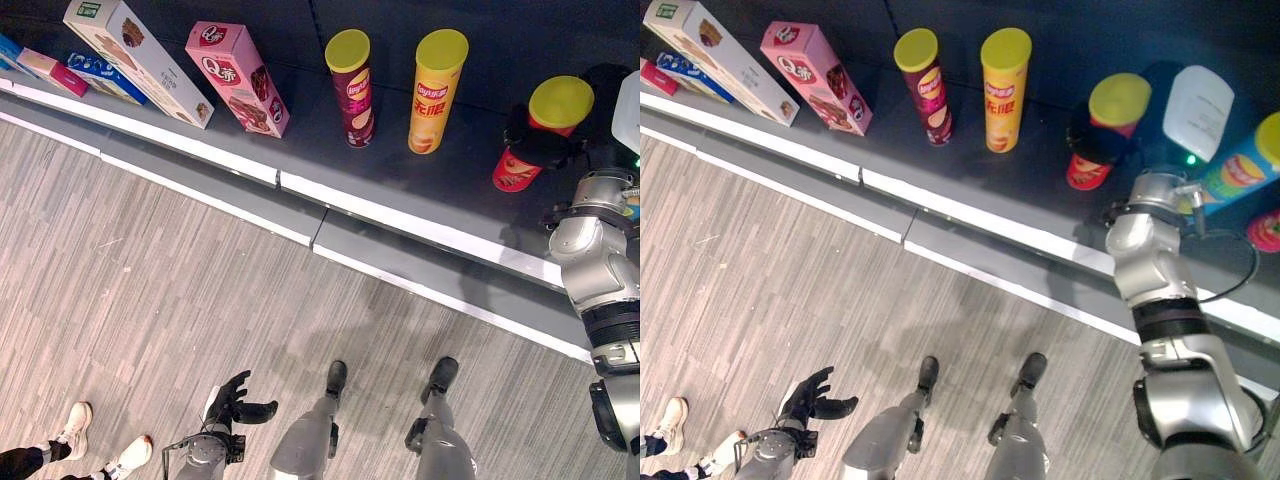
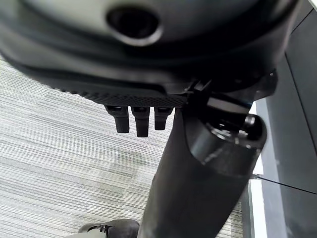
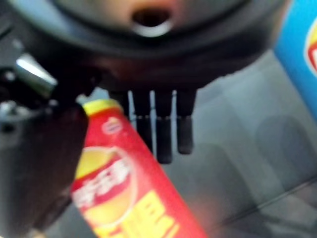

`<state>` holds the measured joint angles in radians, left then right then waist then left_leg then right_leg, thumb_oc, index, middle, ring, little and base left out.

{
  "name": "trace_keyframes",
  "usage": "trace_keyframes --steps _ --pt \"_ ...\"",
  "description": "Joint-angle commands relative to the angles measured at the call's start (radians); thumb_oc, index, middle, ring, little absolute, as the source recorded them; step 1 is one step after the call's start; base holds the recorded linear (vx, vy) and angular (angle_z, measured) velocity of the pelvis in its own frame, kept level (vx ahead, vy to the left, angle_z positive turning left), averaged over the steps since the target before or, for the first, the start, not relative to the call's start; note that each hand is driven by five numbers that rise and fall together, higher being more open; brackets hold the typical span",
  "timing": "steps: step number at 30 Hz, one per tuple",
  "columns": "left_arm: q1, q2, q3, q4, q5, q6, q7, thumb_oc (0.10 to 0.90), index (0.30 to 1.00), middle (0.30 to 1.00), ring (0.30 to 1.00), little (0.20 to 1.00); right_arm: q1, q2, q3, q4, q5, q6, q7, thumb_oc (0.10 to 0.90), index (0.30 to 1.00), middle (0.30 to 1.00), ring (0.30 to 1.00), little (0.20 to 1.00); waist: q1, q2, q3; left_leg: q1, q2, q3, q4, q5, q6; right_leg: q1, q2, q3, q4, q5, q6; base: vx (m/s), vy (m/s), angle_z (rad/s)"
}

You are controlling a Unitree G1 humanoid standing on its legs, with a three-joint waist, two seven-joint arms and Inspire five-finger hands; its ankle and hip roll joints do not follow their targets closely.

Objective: Put the goods on the table back onto the shelves and tidy them up.

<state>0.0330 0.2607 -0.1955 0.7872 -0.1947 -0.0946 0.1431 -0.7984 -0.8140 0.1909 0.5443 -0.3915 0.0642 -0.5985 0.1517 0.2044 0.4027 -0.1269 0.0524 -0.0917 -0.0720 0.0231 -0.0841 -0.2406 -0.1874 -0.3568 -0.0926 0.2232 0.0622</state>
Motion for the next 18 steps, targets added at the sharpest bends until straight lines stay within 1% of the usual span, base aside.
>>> trace_keyframes --steps 1,7,9,11,12,13,14,15,18 --pt "0.015 0.106 -0.062 0.03 0.004 -0.034 0.041 0.8 0.9 0.9 0.9 0.9 -0.128 -0.051 0.052 -0.034 -0.019 -0.036 -0.081 0.8 0.9 0.9 0.9 0.9 0.011 -0.044 -0.065 -0.097 0.0 -0.001 -0.015 0.059 -0.015 0.066 -0.089 0.034 0.136 -0.2 0.115 0.0 0.0 0.0" --pt "0.009 0.104 -0.068 0.031 0.009 -0.03 0.044 0.8 0.9 0.9 0.9 0.9 -0.115 -0.04 0.044 -0.039 -0.012 -0.035 -0.084 0.8 0.9 0.9 0.9 0.9 0.006 -0.055 -0.072 -0.094 -0.002 0.001 -0.015 0.054 -0.014 0.074 -0.089 0.034 0.125 -0.196 0.117 0.0 0.0 0.0" --pt "0.008 0.102 -0.068 0.033 0.013 -0.025 0.045 0.8 0.9 0.9 0.9 0.9 -0.103 -0.04 0.039 -0.052 -0.01 -0.036 -0.089 0.8 0.9 0.9 0.9 0.9 0.002 -0.067 -0.078 -0.088 -0.002 0.003 -0.015 0.049 -0.013 0.08 -0.09 0.035 0.118 -0.192 0.119 0.0 0.0 0.0" --pt "0.006 0.103 -0.068 0.036 0.014 -0.023 0.044 0.8 0.9 0.9 0.9 0.9 -0.095 -0.041 0.036 -0.061 -0.011 -0.037 -0.09 0.8 0.9 0.9 0.9 0.9 0.001 -0.072 -0.08 -0.086 -0.002 0.005 -0.015 0.047 -0.012 0.084 -0.09 0.035 0.113 -0.189 0.12 0.0 0.016 0.01" --pt "0.005 0.101 -0.067 0.045 0.022 -0.017 0.045 0.8 0.9 0.9 0.9 0.9 -0.074 -0.037 0.025 -0.09 -0.016 -0.04 -0.096 0.8 0.9 0.9 0.9 0.9 -0.005 -0.084 -0.087 -0.081 -0.002 0.01 -0.015 0.042 -0.012 0.088 -0.09 0.035 0.105 -0.183 0.122 0.0 0.032 0.02" --pt "0.005 0.103 -0.068 0.045 0.022 -0.017 0.045 0.8 0.9 0.9 0.9 0.9 -0.068 -0.036 0.02 -0.095 -0.017 -0.039 -0.095 0.8 0.9 0.9 0.9 0.9 -0.003 -0.085 -0.088 -0.08 -0.003 0.011 -0.015 0.042 -0.012 0.09 -0.09 0.036 0.103 -0.182 0.123 0.01 0.04 0.01" --pt "0.002 0.1 -0.068 0.051 0.027 -0.013 0.044 0.8 0.9 0.9 0.9 0.9 -0.052 -0.029 0.01 -0.117 -0.02 -0.04 -0.098 0.8 0.9 0.9 0.9 0.9 -0.007 -0.094 -0.093 -0.075 -0.002 0.015 -0.015 0.038 -0.01 0.093 -0.091 0.037 0.097 -0.175 0.125 0.02 0.058 0.0" --pt "-0.002 0.098 -0.061 0.063 0.037 -0.003 0.04 0.8 0.9 0.9 0.9 0.9 -0.012 -0.014 0.0 -0.159 -0.03 -0.042 -0.091 0.8 0.9 0.9 0.9 0.9 -0.018 -0.111 -0.105 -0.065 -0.003 0.026 -0.015 0.028 -0.007 0.1 -0.091 0.04 0.085 -0.165 0.129 0.03 0.09 0.0" --pt "-0.002 0.095 -0.048 0.088 0.057 0.014 0.032 0.8 0.9 0.9 0.9 0.9 0.07 0.025 -0.024 -0.231 -0.056 -0.04 -0.064 0.8 0.9 0.9 0.9 0.9 -0.034 -0.14 -0.129 -0.037 -0.008 0.051 -0.015 0.006 0.004 0.113 -0.098 0.052 0.068 -0.144 0.136 0.04 0.096 -0.08"
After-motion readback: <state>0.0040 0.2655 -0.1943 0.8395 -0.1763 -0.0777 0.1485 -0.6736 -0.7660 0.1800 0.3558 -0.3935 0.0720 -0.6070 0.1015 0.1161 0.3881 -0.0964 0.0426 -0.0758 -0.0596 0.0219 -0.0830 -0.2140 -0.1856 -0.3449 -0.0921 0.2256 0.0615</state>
